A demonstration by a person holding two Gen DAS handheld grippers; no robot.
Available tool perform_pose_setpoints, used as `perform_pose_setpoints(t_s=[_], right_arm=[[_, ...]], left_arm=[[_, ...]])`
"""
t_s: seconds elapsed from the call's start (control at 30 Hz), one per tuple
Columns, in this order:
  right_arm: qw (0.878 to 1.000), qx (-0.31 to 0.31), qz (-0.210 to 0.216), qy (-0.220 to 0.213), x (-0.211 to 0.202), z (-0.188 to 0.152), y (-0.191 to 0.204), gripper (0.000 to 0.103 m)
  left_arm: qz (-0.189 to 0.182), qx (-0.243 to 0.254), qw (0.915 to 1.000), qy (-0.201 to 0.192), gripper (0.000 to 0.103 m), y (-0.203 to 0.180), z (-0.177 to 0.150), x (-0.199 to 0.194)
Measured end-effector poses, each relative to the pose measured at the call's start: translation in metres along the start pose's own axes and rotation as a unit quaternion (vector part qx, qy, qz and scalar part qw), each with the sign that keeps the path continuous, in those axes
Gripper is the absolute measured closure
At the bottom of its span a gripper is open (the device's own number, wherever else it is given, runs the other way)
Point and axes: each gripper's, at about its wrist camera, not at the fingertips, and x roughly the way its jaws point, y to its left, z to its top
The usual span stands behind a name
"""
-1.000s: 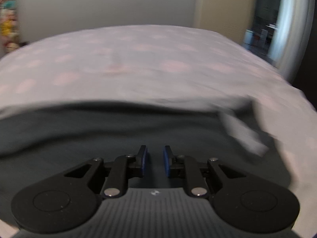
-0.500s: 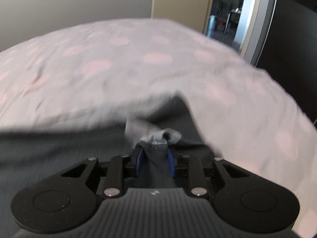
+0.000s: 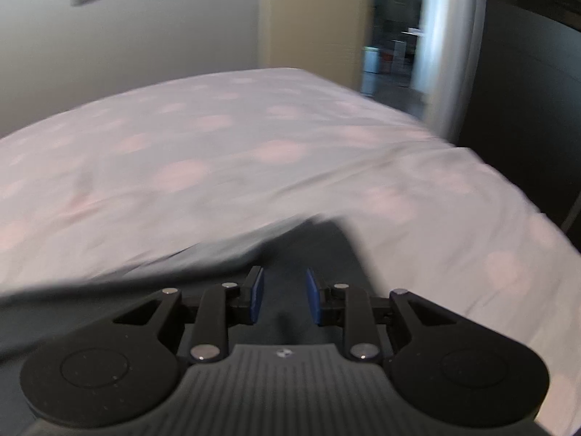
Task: Fold clothes
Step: 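Open both grippers and release the folded garment onto the bed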
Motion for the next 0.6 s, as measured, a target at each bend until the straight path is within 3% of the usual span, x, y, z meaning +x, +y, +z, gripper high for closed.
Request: perform_pose_setpoints(t_s=[0.23,0.33,0.43,0.6], right_arm=[[0.985,-0.042,0.165,0.034,-0.089,-0.063,0.116,0.074],[0.975,-0.044,0.212,0.05,-0.117,-0.088,0.166,0.074],[0.969,-0.043,0.236,0.065,-0.134,-0.114,0.211,0.074],[0.969,-0.095,0.215,0.074,-0.148,-0.156,0.273,0.073]], left_arm=[[-0.058,0.011,0.9974,0.042,0.043,-0.014,-0.02,-0.03],[-0.062,0.033,0.996,0.054,0.043,-0.029,-0.03,-0.033],[-0.062,0.068,0.9944,0.052,0.043,-0.045,-0.039,-0.032],[-0.058,0.078,0.9939,0.05,0.043,-0.05,-0.04,-0.013]])
